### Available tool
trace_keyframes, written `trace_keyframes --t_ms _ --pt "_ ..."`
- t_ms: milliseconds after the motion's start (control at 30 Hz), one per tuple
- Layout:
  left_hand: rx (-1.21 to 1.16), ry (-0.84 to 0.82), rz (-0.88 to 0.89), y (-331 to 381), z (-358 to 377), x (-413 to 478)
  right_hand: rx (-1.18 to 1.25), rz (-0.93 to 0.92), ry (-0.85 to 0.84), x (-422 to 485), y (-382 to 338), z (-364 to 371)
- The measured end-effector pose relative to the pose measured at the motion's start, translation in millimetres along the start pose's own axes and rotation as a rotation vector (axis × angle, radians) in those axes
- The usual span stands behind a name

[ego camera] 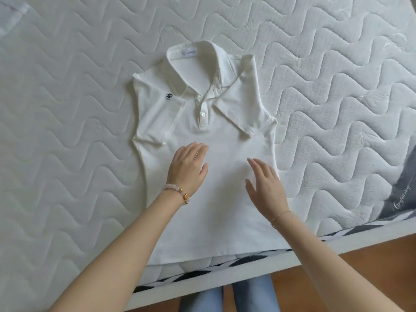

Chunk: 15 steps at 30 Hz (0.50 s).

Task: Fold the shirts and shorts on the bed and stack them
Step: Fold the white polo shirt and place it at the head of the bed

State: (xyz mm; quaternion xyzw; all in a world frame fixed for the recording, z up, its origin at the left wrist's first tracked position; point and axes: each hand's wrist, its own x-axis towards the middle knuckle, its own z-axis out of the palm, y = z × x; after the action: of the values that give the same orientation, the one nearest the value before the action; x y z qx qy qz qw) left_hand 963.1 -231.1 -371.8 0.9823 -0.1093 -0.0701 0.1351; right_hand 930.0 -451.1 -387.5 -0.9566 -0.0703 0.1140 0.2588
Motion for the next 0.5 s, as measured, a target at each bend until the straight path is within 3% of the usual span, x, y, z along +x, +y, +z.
trace_keyframes --t_ms 333,500 --pt "0.035 -0.186 -0.151 5.3 27.9 -131.4 -0.165 -0.099 -0.153 -61.6 -11.1 22.1" --pt "0.028 -0.241 -0.214 -6.4 31.3 -170.3 -0.183 -0.021 -0.171 -87.0 8.2 15.7"
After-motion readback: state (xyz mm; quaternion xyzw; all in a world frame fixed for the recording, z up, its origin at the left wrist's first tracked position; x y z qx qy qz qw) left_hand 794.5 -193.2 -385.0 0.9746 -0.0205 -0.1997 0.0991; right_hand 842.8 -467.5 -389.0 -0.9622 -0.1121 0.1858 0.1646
